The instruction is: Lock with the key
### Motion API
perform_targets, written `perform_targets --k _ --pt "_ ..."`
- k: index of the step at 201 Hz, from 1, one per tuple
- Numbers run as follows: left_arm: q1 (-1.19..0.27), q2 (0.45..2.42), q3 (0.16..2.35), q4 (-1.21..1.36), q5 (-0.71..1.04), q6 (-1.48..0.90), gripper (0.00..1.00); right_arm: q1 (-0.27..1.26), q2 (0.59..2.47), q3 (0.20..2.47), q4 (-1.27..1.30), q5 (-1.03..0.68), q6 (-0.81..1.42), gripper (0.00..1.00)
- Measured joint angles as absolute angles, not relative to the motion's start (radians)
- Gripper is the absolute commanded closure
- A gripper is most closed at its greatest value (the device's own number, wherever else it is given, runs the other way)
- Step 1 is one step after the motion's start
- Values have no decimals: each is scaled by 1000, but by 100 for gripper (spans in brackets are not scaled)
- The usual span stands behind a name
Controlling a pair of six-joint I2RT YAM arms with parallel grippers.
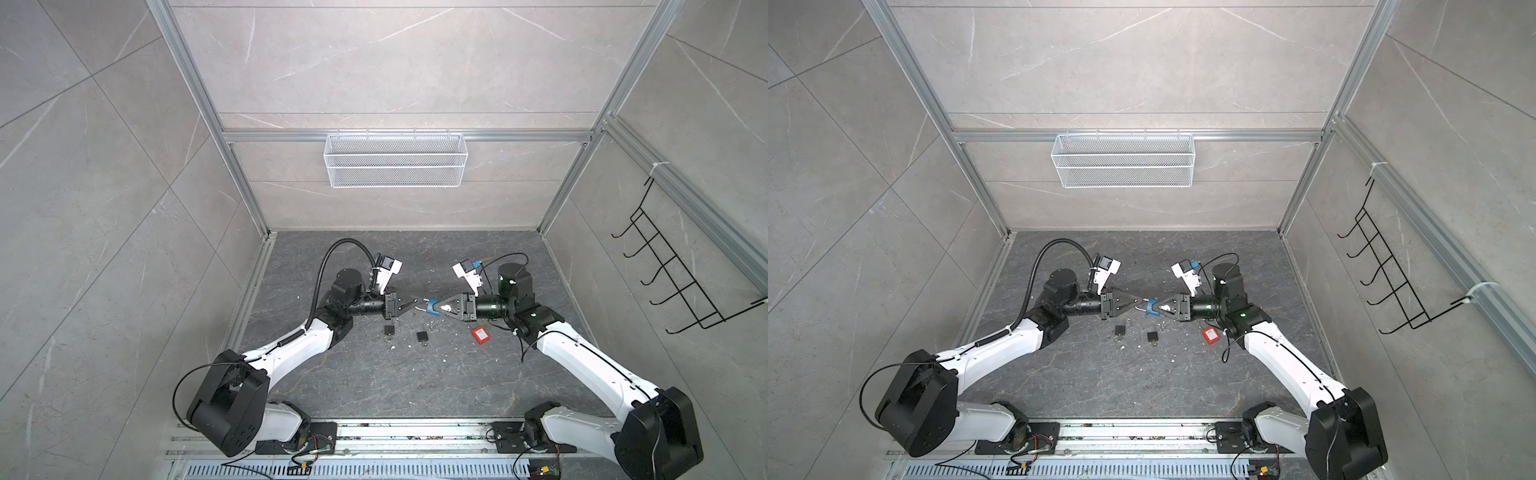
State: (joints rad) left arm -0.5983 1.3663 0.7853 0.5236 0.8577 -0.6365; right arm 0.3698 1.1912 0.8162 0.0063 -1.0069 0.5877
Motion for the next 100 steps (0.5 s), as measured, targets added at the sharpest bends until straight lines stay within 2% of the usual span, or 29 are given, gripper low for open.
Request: perform_targets --k 100 --pt "-617 1361 785 560 813 -617 100 360 1192 802 86 -1023 665 100"
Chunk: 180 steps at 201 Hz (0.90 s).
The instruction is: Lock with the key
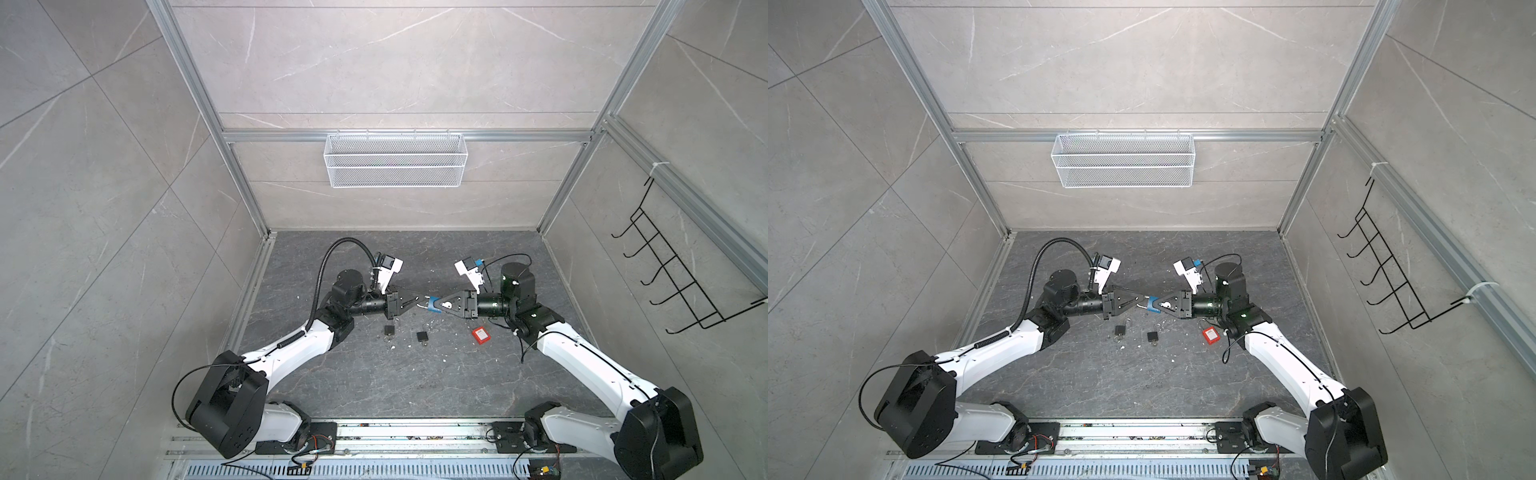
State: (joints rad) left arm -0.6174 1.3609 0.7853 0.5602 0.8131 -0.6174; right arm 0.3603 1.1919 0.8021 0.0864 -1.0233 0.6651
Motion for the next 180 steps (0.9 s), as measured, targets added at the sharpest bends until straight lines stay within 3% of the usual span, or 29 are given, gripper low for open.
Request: perform_targets --k 180 --pt "-621 1372 785 562 811 -621 100 360 1199 802 73 -1017 639 100"
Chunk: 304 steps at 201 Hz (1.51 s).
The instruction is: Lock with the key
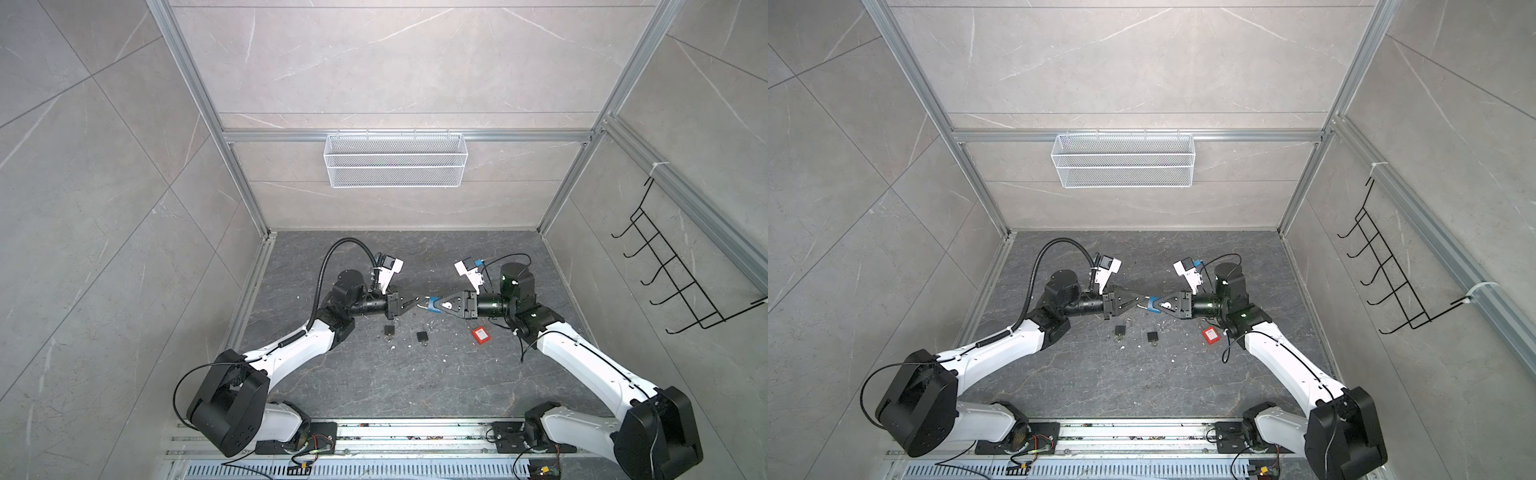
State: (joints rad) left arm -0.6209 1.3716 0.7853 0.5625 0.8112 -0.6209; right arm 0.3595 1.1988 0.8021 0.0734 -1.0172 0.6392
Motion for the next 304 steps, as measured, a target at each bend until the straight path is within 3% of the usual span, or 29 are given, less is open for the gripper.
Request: perform_targets --k 228,238,242,249,252,304 --pt "-618 1433 785 564 715 -640 100 364 1358 853 109 -1012 635 100" --pt "-618 1433 785 560 706 -636 68 364 1358 853 107 -1006 633 100" --pt "-618 1433 785 559 698 -632 50 364 1358 853 106 -1003 632 100" --pt "-620 1433 785 552 667 -633 10 369 1359 855 102 -994 625 100" --pt "-620 1433 784 548 652 -633 2 371 1359 855 99 -989 623 100" --pt "-600 1346 758 480 521 -616 0 346 1341 847 55 -907 585 100"
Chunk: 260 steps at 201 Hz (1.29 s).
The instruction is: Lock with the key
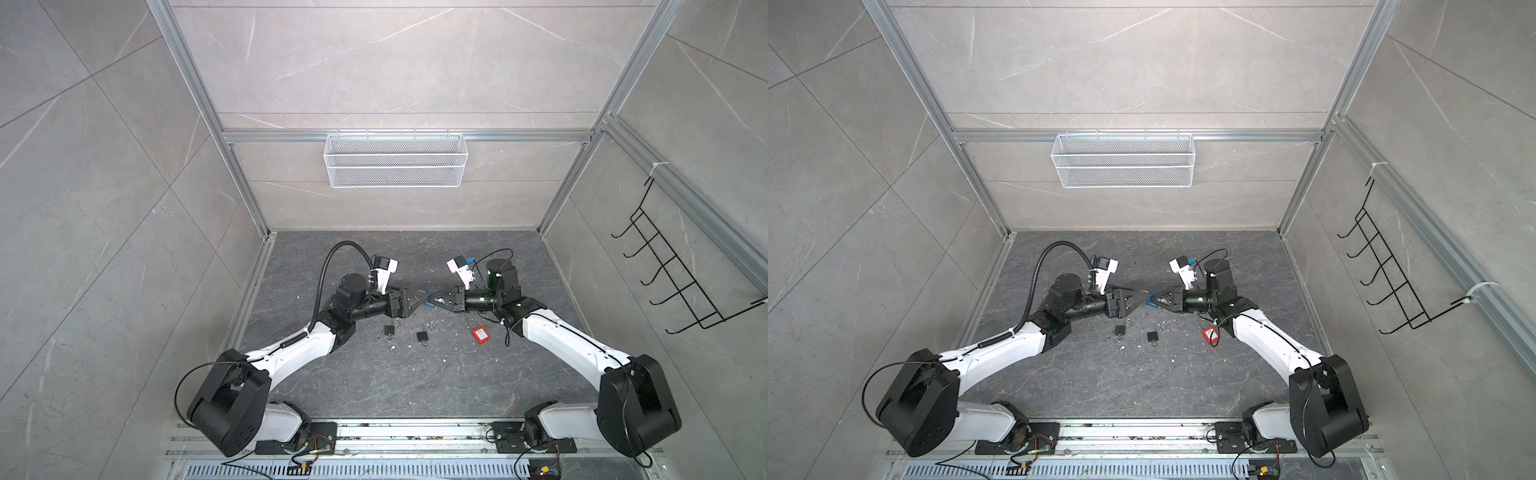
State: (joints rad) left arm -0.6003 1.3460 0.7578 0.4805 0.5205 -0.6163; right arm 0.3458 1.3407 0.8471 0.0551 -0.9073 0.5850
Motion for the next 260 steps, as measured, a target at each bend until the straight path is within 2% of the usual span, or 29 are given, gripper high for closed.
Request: perform_targets --k 59,98,145,168,214,260 --pt "-581 1251 717 402 322 -551 0 311 1235 844 -67 -934 478 100" --pt "-582 1247 745 296 328 -546 1 306 1234 844 -150 -963 410 100" --pt "-567 1236 718 363 530 -572 6 306 1225 844 -152 -998 393 100" --pt "-565 1274 718 456 665 -617 13 306 1221 844 -115 -1030 406 100" --pt "-565 1379 721 604 844 -717 36 305 1221 843 -33 -1077 452 100" --pt "-565 1404 722 719 916 -793 44 311 1225 843 18 -1109 483 100"
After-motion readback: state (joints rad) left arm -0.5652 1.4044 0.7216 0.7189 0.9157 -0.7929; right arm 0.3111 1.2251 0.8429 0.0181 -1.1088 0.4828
